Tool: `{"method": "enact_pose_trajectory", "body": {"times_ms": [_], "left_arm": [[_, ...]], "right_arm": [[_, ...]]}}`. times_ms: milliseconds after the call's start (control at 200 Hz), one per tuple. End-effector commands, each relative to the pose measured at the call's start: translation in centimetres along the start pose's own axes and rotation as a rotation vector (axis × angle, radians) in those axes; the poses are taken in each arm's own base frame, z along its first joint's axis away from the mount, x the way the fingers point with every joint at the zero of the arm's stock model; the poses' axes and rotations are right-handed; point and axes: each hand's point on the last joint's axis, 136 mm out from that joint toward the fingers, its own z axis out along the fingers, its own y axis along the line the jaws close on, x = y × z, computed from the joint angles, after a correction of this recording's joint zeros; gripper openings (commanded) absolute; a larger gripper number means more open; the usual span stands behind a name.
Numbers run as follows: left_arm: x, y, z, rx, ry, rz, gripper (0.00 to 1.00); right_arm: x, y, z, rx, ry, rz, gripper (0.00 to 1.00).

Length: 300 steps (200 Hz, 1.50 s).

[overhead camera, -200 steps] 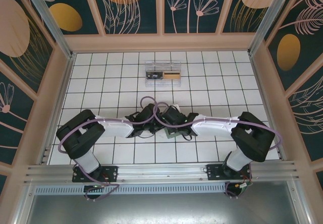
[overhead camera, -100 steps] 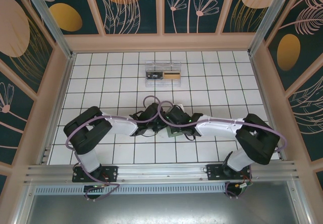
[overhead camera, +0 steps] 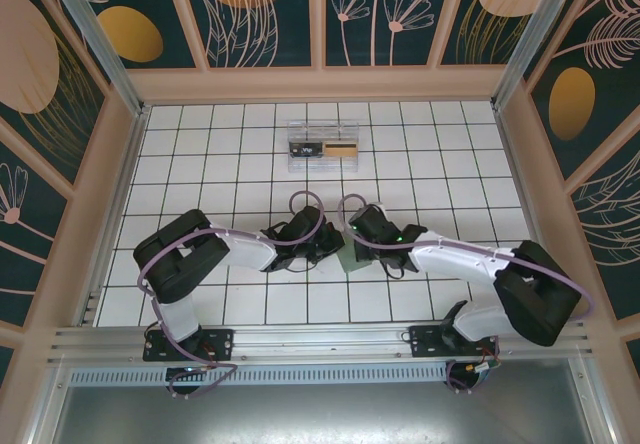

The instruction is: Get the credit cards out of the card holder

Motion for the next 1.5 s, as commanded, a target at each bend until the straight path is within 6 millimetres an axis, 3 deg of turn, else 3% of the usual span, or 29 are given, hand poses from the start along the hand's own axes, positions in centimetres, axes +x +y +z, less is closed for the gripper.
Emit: {"method": "enact_pose_trajectory", "body": {"times_ms": [0, 80, 150, 250, 380, 410, 510, 666, 801, 921, 1156, 1336, 1496], "left_arm": [[1.9, 12.7, -0.8, -0.422, 0.046, -0.036, 0.00], [1.9, 12.5, -0.8, -0.417, 0.045, -0.027, 0.00], [1.7, 11.1, -0.6, -0.366, 0.051, -0.001, 0.00], [0.7, 7.0, -0.7, -0.255, 0.032, 0.050, 0.01], [-1.7, 0.6, -2.3, -0.123, -0.048, 0.134, 0.41], [-2.6, -1.4, -3.5, -0.088, -0.087, 0.156, 0.51], [-4.9, -4.2, -6.5, -0.056, -0.187, 0.195, 0.75], [-8.0, -4.5, -11.8, -0.083, -0.352, 0.220, 0.98], [-9.2, -3.7, -16.0, -0.087, -0.466, 0.224, 0.99], [-9.4, -2.9, -18.2, -0.079, -0.519, 0.220, 0.98], [-8.7, -1.8, -18.8, -0.054, -0.520, 0.211, 0.98], [-7.7, -2.0, -17.2, -0.011, -0.453, 0.222, 0.97], [-6.6, -2.1, -15.2, 0.005, -0.368, 0.240, 0.92]], "right_arm": [[1.5, -3.1, -0.3, 0.103, 0.039, 0.038, 0.00], [1.3, -3.4, -0.5, 0.110, 0.033, 0.055, 0.00], [0.9, -2.2, -0.8, 0.036, 0.021, 0.049, 0.00], [-0.5, 0.1, -2.3, -0.105, -0.030, 0.068, 0.00], [-2.8, 2.5, -4.7, -0.248, -0.092, 0.092, 0.00], [-3.4, 3.2, -5.2, -0.278, -0.101, 0.098, 0.00], [-4.8, 5.3, -6.4, -0.383, -0.111, 0.115, 0.00], [-6.3, 8.8, -7.6, -0.548, -0.105, 0.145, 0.00], [-7.3, 11.2, -8.6, -0.640, -0.104, 0.147, 0.00], [-7.8, 12.3, -9.3, -0.673, -0.106, 0.137, 0.00], [-8.0, 11.4, -10.3, -0.652, -0.138, 0.165, 0.00], [-7.6, 6.2, -7.3, -0.461, -0.158, 0.238, 0.00], [-5.6, 1.0, -3.8, -0.292, -0.135, 0.316, 0.00]]}}
